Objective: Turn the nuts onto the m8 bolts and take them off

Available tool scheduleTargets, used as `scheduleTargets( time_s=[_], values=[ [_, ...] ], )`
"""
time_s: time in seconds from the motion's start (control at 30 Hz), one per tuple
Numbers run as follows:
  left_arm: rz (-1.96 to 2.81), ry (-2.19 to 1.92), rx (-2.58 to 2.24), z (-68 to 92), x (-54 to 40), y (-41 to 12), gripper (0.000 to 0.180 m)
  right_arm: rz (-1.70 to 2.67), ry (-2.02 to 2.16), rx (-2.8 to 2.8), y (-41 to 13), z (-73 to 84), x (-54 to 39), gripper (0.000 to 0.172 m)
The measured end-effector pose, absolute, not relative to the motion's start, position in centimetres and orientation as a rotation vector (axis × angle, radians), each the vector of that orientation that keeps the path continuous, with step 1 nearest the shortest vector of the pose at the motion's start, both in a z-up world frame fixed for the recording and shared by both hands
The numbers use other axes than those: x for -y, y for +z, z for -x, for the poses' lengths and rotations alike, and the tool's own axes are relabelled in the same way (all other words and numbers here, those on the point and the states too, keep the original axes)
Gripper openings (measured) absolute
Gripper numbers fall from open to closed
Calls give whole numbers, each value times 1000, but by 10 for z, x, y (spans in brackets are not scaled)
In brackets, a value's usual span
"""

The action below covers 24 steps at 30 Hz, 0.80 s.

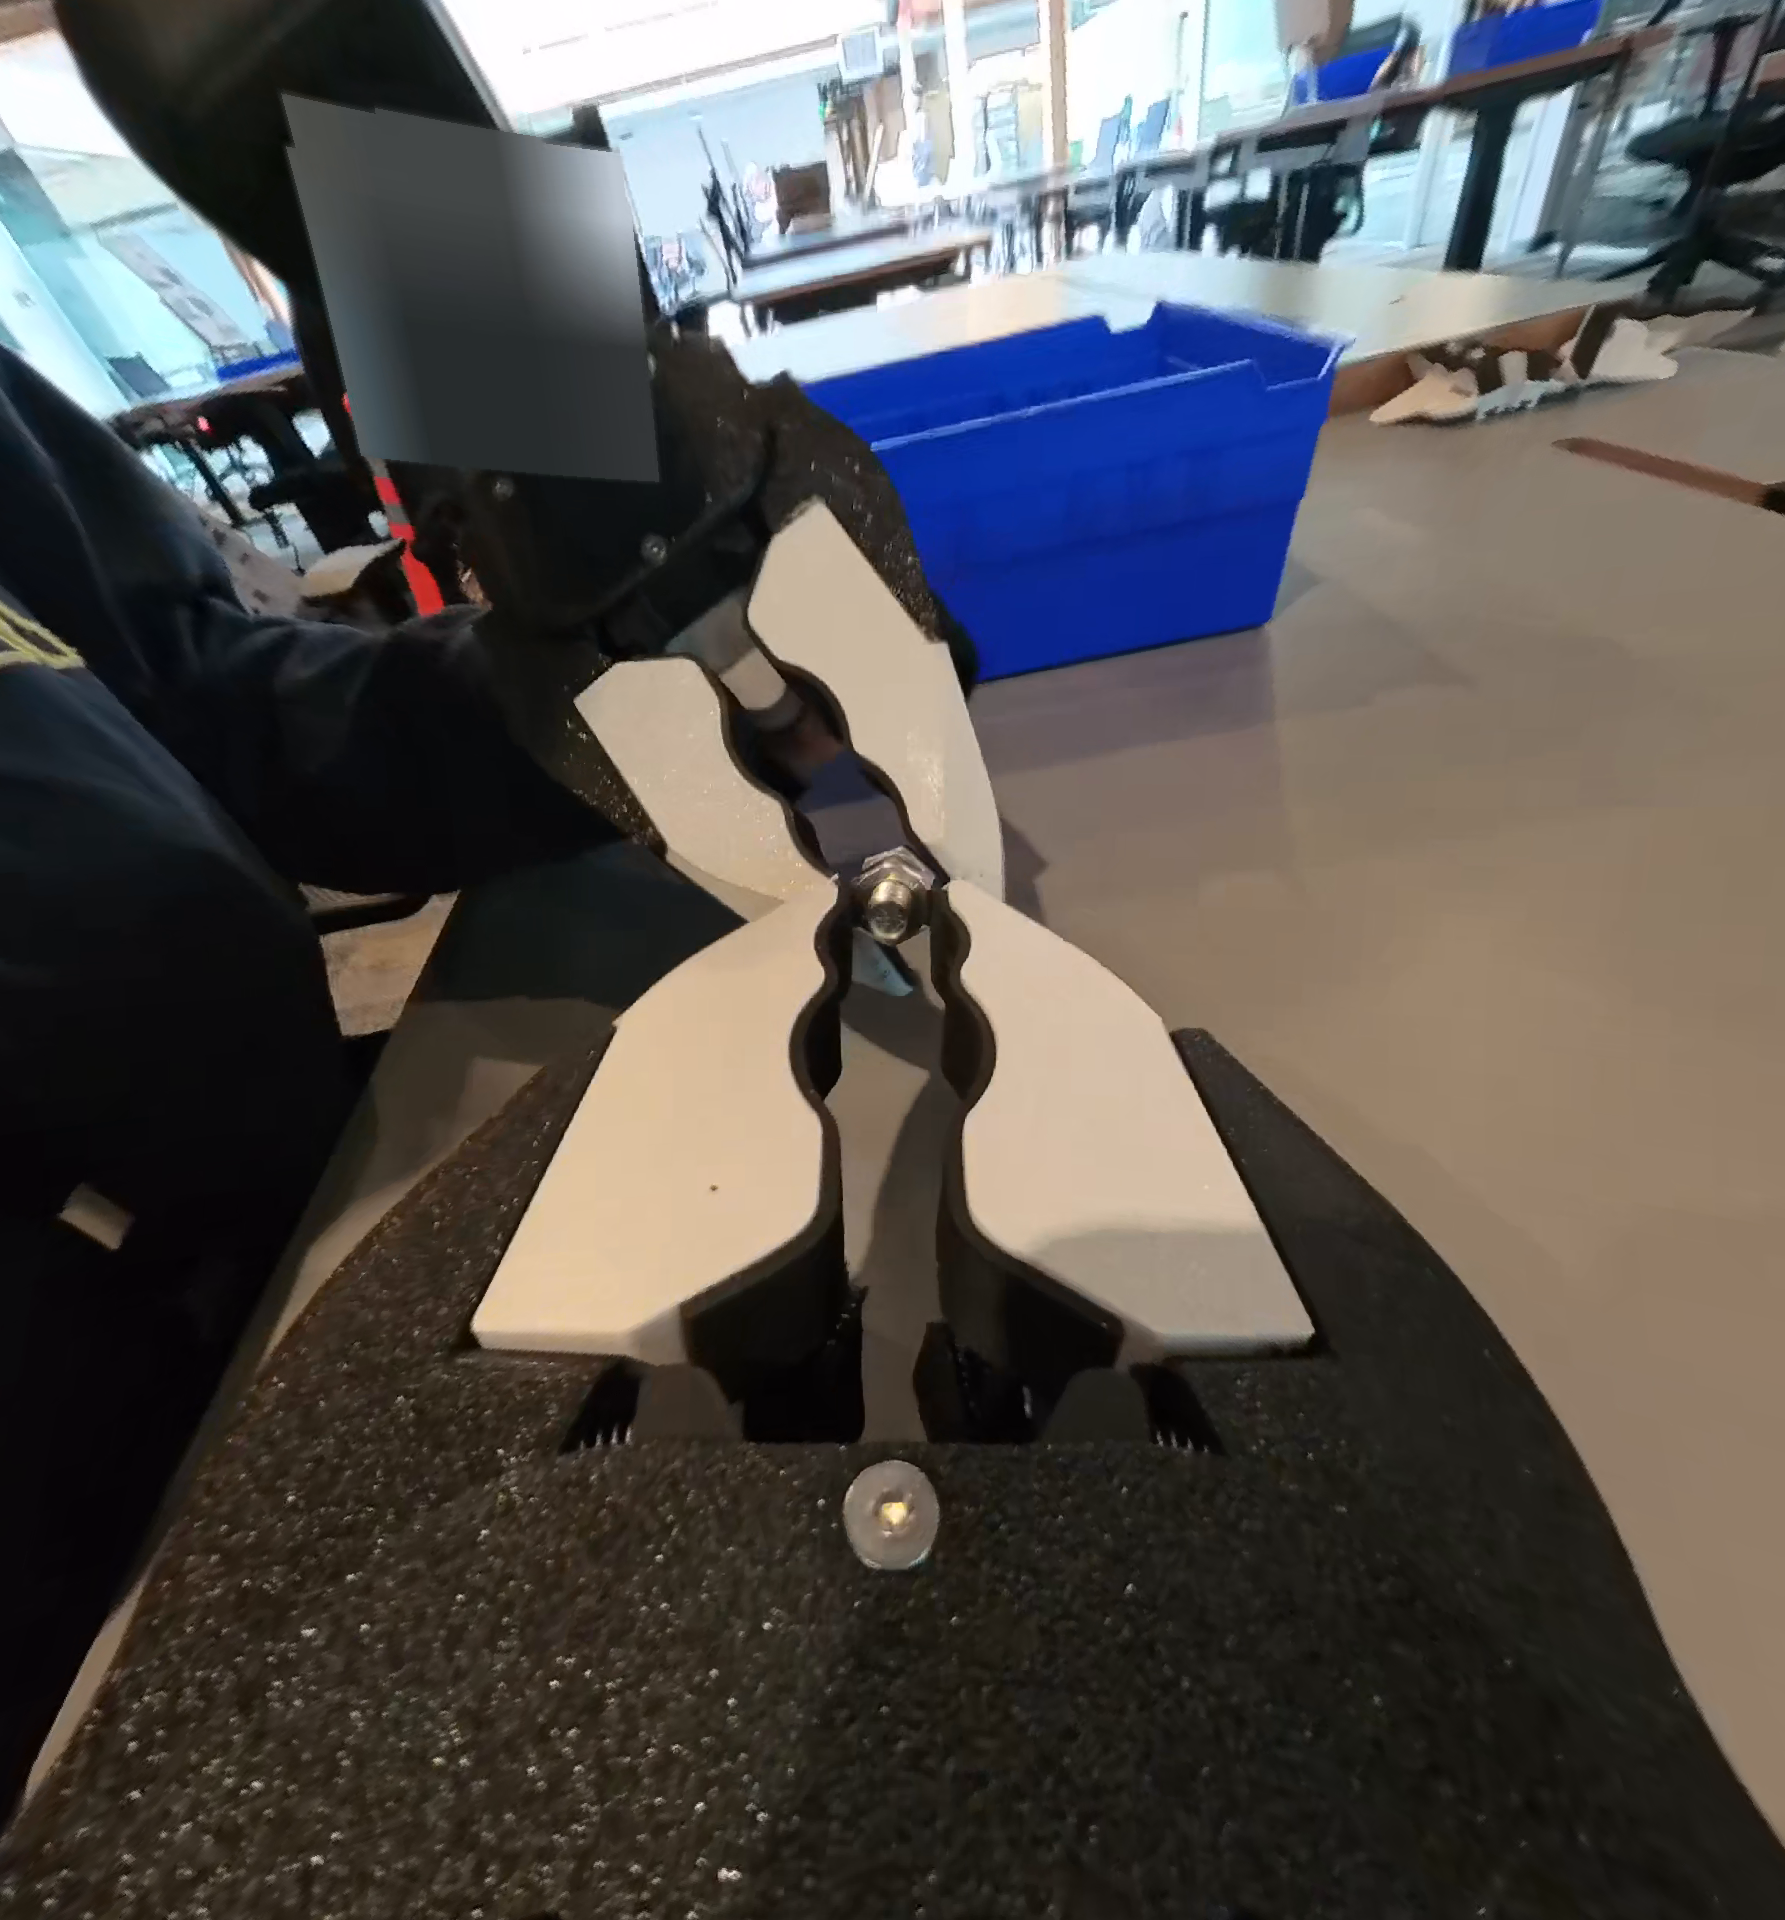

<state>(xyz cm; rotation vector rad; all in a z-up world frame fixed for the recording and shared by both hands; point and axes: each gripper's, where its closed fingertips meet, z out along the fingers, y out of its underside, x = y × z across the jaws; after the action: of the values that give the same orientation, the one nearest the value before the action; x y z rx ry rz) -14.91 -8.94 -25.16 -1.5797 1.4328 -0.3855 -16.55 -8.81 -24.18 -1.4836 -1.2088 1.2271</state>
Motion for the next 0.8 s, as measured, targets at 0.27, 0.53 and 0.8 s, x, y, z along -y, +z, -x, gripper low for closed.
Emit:
scheduleTargets(
  time_s=[0.27,0.53,0.8],
  values=[
    [1524,-193,-1552,140,60,-276,15,1682,1089,1203,-263,148,69,39],
    [1502,-252,-1671,125,59,-303,15,1829,969,1288,-287,139,69,37],
    [1520,-365,-1602,125,59,-301,15,1904,934,1316,-296,133,72,37]
  ],
)
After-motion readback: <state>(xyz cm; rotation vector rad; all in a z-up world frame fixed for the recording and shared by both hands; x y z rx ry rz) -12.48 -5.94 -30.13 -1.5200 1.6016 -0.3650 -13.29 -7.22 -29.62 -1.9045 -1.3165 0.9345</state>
